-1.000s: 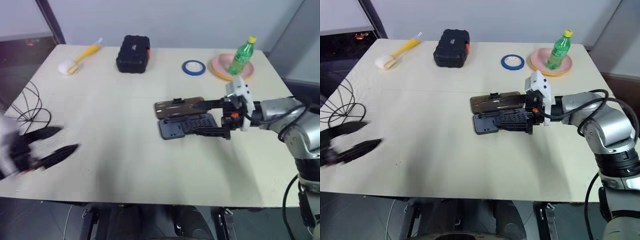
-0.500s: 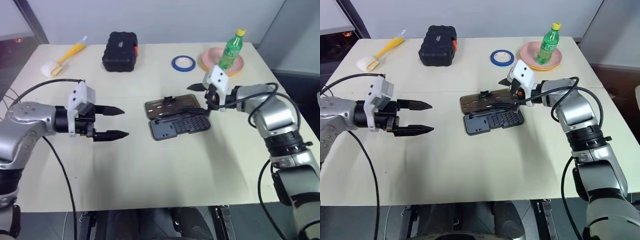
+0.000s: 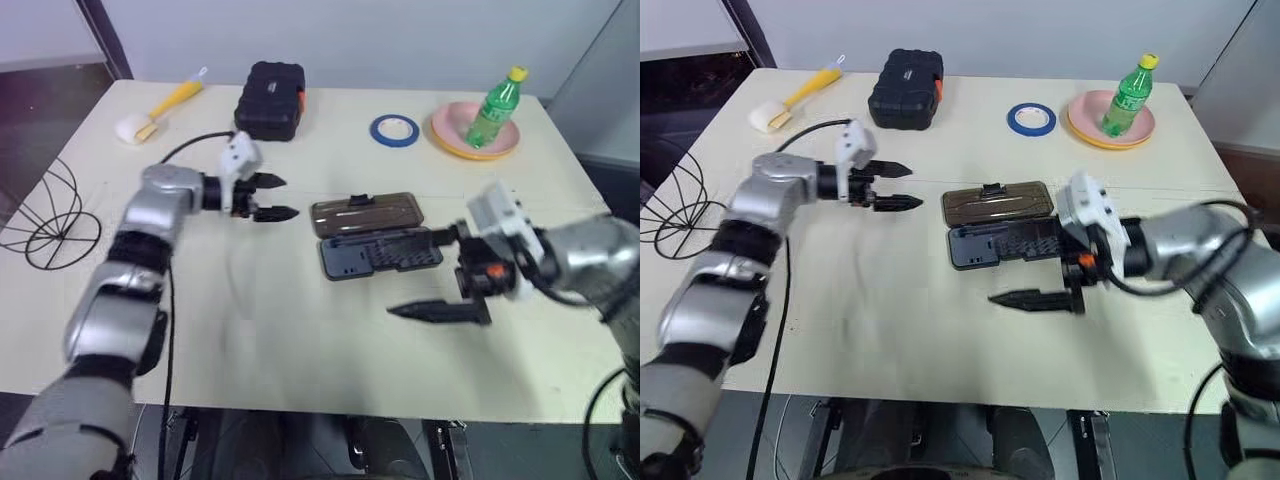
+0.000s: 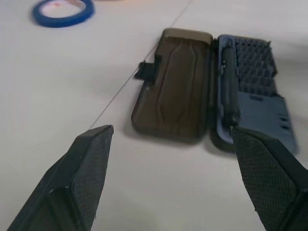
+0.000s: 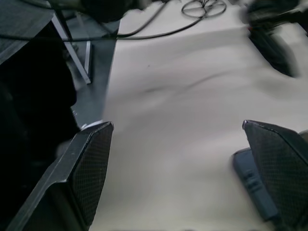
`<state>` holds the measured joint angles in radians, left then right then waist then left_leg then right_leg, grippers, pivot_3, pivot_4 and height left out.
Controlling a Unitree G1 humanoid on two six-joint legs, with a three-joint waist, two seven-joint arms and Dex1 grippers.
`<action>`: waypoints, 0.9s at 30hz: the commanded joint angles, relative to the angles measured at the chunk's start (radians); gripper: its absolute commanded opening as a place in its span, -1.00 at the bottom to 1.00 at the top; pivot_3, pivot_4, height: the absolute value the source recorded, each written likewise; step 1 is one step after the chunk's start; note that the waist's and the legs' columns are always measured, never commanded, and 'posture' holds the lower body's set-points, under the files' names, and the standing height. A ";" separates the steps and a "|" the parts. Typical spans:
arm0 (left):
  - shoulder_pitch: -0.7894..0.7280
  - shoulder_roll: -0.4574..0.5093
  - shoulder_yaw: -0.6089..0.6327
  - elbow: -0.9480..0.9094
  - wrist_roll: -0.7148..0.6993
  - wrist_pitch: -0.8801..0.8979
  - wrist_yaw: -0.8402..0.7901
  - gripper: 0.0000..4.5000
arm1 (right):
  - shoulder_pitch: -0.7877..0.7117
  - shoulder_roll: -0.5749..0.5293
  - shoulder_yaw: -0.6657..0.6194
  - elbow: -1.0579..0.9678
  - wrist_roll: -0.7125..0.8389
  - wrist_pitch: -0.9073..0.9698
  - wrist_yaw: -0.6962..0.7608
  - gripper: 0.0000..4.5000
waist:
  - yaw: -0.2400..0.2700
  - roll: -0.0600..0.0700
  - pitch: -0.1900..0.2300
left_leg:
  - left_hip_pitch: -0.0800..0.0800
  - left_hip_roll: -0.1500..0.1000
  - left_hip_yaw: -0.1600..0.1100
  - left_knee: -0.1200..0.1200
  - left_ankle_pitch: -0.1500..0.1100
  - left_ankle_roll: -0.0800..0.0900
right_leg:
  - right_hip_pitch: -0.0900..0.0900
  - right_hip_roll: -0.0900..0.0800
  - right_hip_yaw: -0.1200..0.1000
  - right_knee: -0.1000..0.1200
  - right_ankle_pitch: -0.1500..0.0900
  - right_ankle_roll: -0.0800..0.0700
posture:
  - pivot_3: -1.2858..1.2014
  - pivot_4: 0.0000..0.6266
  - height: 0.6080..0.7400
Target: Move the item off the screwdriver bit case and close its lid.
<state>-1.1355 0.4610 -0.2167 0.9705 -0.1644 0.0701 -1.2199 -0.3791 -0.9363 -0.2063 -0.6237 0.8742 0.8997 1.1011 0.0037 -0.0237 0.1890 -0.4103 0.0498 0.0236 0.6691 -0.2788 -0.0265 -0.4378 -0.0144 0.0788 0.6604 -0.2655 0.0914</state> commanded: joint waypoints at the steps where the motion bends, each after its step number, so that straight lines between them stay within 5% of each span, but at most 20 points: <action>1: -0.098 -0.057 0.007 0.177 0.076 -0.117 0.039 0.80 | 0.067 -0.018 -0.162 -0.136 0.157 0.066 -0.137 1.00 | -0.004 0.000 0.000 | 0.000 0.000 -0.001 0.000 0.000 0.000 | 0.000 0.000 0.000 0.000 0.000 0.000 | 0.03 -0.52 0.95; 10: -0.174 -0.180 0.030 0.362 0.209 -0.167 0.247 0.80 | 0.302 -0.053 -0.402 -0.316 0.460 0.070 -0.516 1.00 | -0.018 -0.001 0.000 | 0.001 0.000 -0.002 0.000 0.000 0.000 | 0.000 0.001 0.000 0.002 0.000 0.000 | 0.03 -0.52 0.95; 14: -0.174 -0.198 0.059 0.367 0.207 -0.149 0.173 0.80 | 0.384 -0.078 -0.451 -0.347 0.529 0.033 -0.619 1.00 | -0.017 -0.001 0.000 | 0.001 0.000 -0.002 0.000 0.000 0.000 | 0.000 0.001 0.000 0.003 0.000 0.000 | 0.03 -0.52 0.95; 20: -0.161 -0.204 -0.009 0.376 0.348 -0.091 0.353 0.80 | 0.438 -0.107 -0.450 -0.364 0.546 -0.031 -0.684 1.00 | -0.016 -0.001 0.000 | 0.001 0.000 -0.002 0.000 0.000 0.000 | 0.001 0.001 0.000 0.003 0.000 0.000 | 0.03 -0.52 0.95; 27: -0.183 -0.223 0.086 0.358 0.284 0.149 0.345 0.80 | 0.447 -0.106 -0.397 -0.342 0.503 -0.090 -0.683 1.00 | -0.018 -0.002 0.000 | 0.003 0.000 -0.003 0.000 0.000 0.000 | 0.003 0.002 0.000 0.003 0.000 0.000 | 0.03 -0.52 0.95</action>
<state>-1.2976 0.2400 -0.1419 1.3421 0.1282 0.1690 -0.8681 0.0750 -1.0377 -0.6007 -0.9655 1.3808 0.8418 0.4169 -0.0144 -0.0257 0.1886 -0.4073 0.0498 0.0209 0.6691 -0.2787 -0.0264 -0.4350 -0.0129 0.0789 0.6633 -0.2655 0.0917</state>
